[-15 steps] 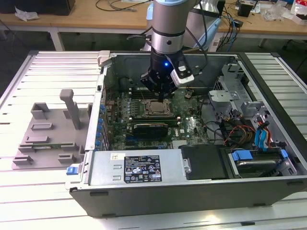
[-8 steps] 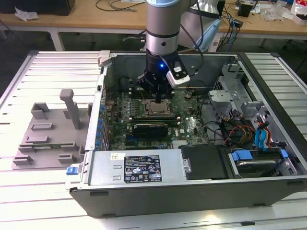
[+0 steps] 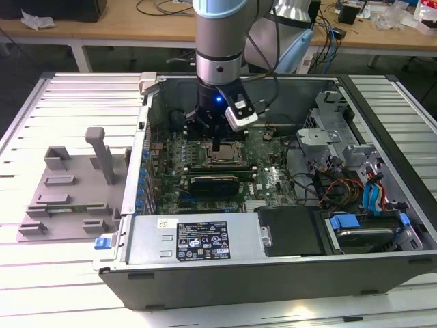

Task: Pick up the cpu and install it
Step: 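Close the cpu cover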

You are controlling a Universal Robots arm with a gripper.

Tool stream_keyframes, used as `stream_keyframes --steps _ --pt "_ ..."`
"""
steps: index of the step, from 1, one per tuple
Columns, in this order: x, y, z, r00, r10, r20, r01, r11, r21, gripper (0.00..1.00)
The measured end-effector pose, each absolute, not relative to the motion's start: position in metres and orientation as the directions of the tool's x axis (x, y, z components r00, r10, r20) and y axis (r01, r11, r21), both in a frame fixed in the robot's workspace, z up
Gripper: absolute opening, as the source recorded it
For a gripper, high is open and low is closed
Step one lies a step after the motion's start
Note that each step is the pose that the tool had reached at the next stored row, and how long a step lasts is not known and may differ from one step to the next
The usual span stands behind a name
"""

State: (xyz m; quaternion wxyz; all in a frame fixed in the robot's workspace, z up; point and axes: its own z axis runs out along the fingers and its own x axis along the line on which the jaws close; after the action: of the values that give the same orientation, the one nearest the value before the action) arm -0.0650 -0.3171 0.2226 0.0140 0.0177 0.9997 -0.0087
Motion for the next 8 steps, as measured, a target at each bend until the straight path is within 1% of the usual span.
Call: stream_keyframes --steps 6,8 --pt "-0.070 -0.317 0.212 -0.999 0.031 -0.028 0.032 0.999 -0.017 0.11" --pt "-0.071 -0.317 0.205 -0.999 -0.036 -0.028 -0.035 0.999 -0.017 0.11"
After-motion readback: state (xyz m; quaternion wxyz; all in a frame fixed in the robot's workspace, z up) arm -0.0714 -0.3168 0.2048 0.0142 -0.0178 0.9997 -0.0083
